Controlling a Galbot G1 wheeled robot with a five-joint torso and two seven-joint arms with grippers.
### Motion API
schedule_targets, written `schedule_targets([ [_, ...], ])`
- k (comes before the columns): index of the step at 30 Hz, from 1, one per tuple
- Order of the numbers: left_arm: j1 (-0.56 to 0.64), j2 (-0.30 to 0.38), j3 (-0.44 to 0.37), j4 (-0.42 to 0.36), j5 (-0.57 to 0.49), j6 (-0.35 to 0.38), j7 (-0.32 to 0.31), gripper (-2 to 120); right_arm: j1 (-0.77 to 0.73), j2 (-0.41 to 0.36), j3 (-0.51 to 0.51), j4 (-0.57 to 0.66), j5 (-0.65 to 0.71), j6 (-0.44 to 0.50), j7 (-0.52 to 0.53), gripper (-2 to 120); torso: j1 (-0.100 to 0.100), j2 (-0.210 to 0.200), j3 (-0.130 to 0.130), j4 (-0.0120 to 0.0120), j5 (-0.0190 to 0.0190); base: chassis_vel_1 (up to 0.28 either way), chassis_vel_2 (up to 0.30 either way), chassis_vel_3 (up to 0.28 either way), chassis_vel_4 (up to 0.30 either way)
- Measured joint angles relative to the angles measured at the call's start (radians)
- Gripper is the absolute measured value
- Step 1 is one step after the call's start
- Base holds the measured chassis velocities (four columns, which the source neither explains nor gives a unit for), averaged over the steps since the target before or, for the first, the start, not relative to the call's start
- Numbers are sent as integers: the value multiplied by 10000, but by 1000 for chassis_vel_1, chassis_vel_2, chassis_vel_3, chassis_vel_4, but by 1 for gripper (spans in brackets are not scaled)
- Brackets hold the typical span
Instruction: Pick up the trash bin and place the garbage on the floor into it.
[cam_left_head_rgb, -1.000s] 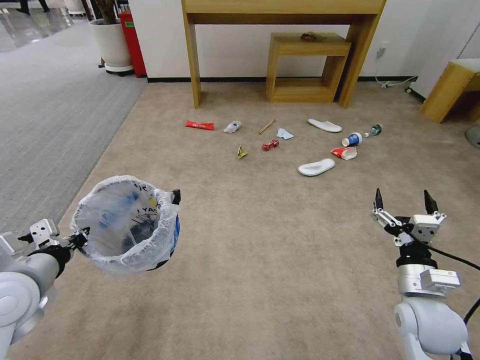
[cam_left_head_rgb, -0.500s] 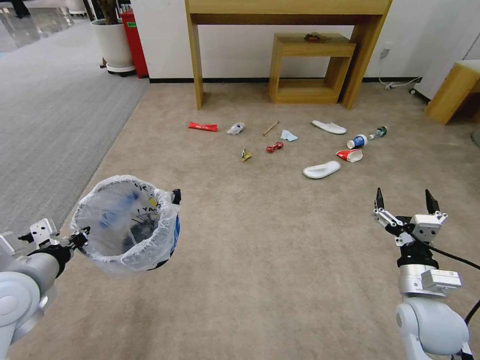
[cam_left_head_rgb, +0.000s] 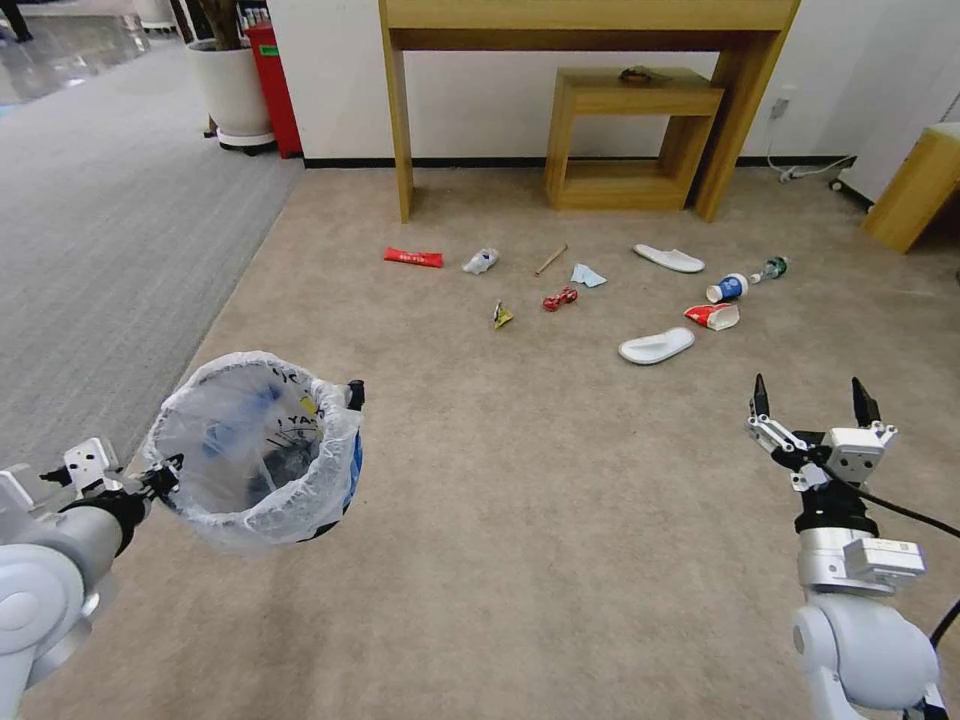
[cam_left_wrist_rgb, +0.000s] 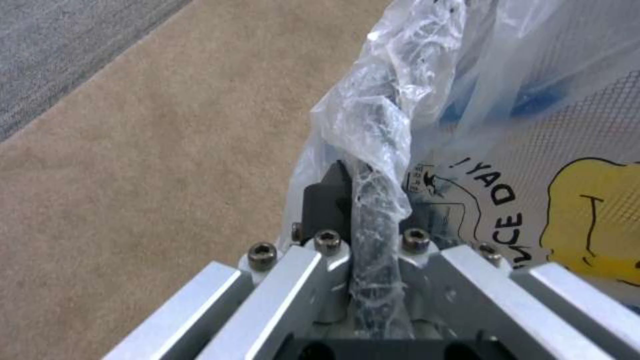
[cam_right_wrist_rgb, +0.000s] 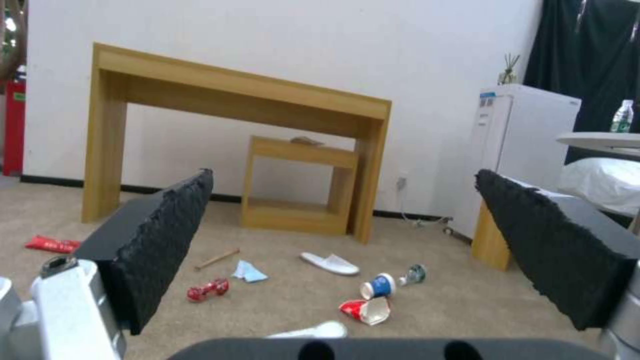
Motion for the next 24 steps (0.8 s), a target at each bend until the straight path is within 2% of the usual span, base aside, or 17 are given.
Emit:
schedule_targets([
  [13,5,-63,159,-40,101,0,1,0,30,-3,-6,2,17,0,-4,100,0,0,0,-1,0,-31,71,36,-69],
  [24,15,-53,159,-59,92,0,3,0,39,-5,-11,12,11,-4,-33,100,0,0,0,0,0,-81,71,73,-70],
])
